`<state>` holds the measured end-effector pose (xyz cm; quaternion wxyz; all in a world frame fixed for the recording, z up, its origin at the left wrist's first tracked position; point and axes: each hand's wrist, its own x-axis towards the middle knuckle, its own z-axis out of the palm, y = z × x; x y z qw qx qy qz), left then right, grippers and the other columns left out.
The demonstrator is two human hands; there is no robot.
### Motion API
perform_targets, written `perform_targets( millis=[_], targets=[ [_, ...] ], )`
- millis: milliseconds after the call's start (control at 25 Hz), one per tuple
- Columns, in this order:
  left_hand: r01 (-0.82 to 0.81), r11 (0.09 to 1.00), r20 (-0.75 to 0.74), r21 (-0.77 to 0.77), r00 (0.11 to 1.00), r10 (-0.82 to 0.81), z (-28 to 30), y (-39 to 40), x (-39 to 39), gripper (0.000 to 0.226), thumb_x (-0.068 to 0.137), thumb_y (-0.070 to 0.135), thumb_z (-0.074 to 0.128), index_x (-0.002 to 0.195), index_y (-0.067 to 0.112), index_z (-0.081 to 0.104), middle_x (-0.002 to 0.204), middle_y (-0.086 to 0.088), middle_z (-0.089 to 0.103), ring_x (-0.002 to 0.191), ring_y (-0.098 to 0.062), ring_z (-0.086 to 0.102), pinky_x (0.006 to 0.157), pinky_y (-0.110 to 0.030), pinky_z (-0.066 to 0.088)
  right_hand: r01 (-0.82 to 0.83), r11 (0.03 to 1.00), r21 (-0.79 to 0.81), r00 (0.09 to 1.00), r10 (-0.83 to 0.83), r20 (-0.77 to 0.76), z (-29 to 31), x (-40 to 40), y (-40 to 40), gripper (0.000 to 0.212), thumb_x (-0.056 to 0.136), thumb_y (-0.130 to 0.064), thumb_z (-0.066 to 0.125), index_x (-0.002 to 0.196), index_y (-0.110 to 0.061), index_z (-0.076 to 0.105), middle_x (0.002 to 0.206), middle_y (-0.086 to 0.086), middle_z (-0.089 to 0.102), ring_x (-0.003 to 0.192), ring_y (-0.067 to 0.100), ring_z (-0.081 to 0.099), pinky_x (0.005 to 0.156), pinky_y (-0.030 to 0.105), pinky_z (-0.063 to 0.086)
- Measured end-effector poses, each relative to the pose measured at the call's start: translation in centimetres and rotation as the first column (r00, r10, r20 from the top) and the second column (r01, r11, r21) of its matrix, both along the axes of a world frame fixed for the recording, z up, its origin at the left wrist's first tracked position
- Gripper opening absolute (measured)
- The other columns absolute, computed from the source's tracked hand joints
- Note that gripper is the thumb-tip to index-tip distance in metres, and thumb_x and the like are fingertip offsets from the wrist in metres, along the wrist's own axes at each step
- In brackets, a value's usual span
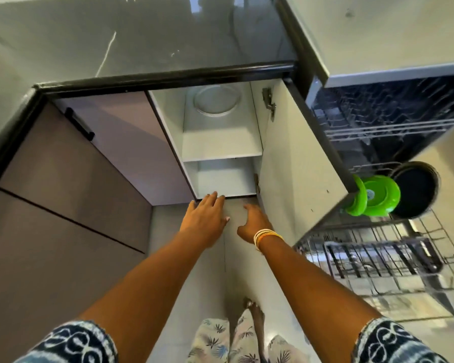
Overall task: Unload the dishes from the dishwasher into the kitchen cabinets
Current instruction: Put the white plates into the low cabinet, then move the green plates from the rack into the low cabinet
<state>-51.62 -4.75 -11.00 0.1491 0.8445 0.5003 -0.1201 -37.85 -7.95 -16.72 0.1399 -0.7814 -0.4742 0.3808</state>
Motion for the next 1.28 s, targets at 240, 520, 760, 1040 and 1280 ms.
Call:
perform_targets(
  millis=[240, 520, 760, 1040, 1280],
  targets=[
    [0.134, 0.990, -0.031, -0.035, 0.990, -0.135, 1.2, -9.2, 2.8, 0.051, 0.101, 0.040, 0.034, 0.143, 0.011, 0.030, 0.147, -0.011, 0.041, 0.134, -0.027, 0.041, 0.114, -0.045, 0.023, 0.077, 0.997, -0.030, 0.997, -0.078, -0.019, 0.8, 3.7, -10.6, 0.070, 0.078, -0.011, 0.068, 0.142, -0.010, 0.040, 0.143, 0.011, 0.046, 0.129, 0.031, 0.048, 0.106, 0.037, 0.042],
    [0.210, 0.964, 0.112, -0.160, 0.975, -0.193, 0.5, -12.7, 11.9, 0.048, 0.100, 0.039, 0.036, 0.140, 0.013, 0.036, 0.131, -0.019, 0.055, 0.119, -0.038, 0.052, 0.099, -0.045, 0.042, 0.184, 0.981, -0.054, 0.983, -0.184, 0.011, 0.7, 13.6, -15.4, 0.049, 0.075, -0.009, 0.068, 0.123, -0.008, 0.057, 0.115, 0.015, 0.064, 0.107, 0.034, 0.062, 0.087, 0.033, 0.050],
    [0.201, 0.919, 0.254, -0.340, 0.960, -0.116, -2.6, -13.2, 23.9, 0.042, 0.099, 0.036, 0.041, 0.136, 0.016, 0.040, 0.107, -0.014, 0.066, 0.093, -0.028, 0.064, 0.086, -0.046, 0.053, 0.259, 0.963, -0.072, 0.965, -0.260, -0.010, -1.3, 24.2, -14.2, 0.044, 0.077, -0.008, 0.071, 0.119, -0.009, 0.056, 0.117, 0.012, 0.065, 0.109, 0.031, 0.061, 0.094, 0.037, 0.050],
    [-0.014, 0.899, 0.325, -0.437, 0.930, 0.173, -7.2, -11.0, 35.6, 0.048, 0.093, 0.022, 0.049, 0.140, 0.017, 0.041, 0.102, -0.016, 0.067, 0.089, -0.035, 0.065, 0.078, -0.045, 0.056, 0.375, 0.920, -0.114, 0.920, -0.385, -0.080, -4.9, 35.0, -12.8, 0.036, 0.083, -0.004, 0.059, 0.119, -0.009, 0.057, 0.116, 0.014, 0.064, 0.109, 0.032, 0.059, 0.096, 0.036, 0.048],
    [-0.106, 0.877, 0.272, -0.469, 0.927, 0.257, -14.6, -6.9, 42.2, 0.049, 0.092, 0.022, 0.053, 0.139, 0.015, 0.043, 0.114, -0.016, 0.066, 0.104, -0.032, 0.062, 0.092, -0.040, 0.050, 0.504, 0.860, -0.081, 0.857, -0.509, -0.083, -11.4, 42.7, -10.2, 0.031, 0.084, -0.009, 0.062, 0.114, -0.007, 0.059, 0.115, 0.016, 0.066, 0.110, 0.033, 0.060, 0.096, 0.036, 0.048]
  ],
)
